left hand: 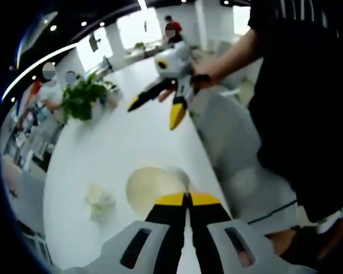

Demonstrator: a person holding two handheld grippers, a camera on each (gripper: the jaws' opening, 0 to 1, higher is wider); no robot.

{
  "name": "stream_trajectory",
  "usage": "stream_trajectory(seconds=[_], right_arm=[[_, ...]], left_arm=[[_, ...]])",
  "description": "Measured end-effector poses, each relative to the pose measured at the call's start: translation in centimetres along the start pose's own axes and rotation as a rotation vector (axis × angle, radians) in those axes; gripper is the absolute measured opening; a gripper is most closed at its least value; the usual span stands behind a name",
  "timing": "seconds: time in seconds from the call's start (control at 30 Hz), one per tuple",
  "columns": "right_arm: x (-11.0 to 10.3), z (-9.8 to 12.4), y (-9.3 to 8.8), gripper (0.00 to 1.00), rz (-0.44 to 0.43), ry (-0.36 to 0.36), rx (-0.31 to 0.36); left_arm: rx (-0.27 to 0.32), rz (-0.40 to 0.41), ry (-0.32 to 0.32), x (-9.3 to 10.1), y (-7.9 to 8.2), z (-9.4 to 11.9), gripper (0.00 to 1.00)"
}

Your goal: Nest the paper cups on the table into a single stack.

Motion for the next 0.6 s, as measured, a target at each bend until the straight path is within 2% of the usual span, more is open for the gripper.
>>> stream_trajectory(seconds=[0.1,0.2,0.27,0.33,0.43,0.47,0.6], right_arm=[[0.1,0.0,-0.2,1.0,-0.007,-0.003,0.003],[0.0,0.0,-0.3,1.0,-0.012,-0.002,0.006],[-0.1,0.0,-0.3,1.0,-0.011,-0.003,0.006],[-0.1,0.0,-0.4,1.0,-0.016,-0.003,0.009],[-0.2,0.0,-0.6,1.0,-0.021,-0.003,0.01],[-0.3,0.0,-0.6,1.0,-0.023,0.0,0.01],[-0.3,0.0,-0.5,1.0,-0.023,0.003,0.01]], left_arm=[[-0.008,-0.015,-0.01,-0.1,0.4,-0.1,0.0],[-0.06,-0.078,-0.051,0.0,0.7,-0.2,0.0],[-0.057,-0.091,-0.064,0.1,1.2,-0.4,0.0],[-0.096,-0.133,-0.081,-0.1,1.2,-0.1,0.0],[-0.115,-0.16,-0.091,-0.3,1.5,0.1,0.0],[-0.139,-0.195,-0.099,-0.4,1.7,0.4,0.0],[-0.173,-0.292,-0.122,-0.5,2.5,1.0,0.0]])
Point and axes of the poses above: the point that each gripper's makers call its tool centre point, and the gripper's own axes: z roughly backward along the fingers, x roughly to its right, y roughly out of its top, the point moved 3 cm from there along z, roughly backward along the fingers, and after that the axes turned 15 degrees about x, right-handed, at the moved point
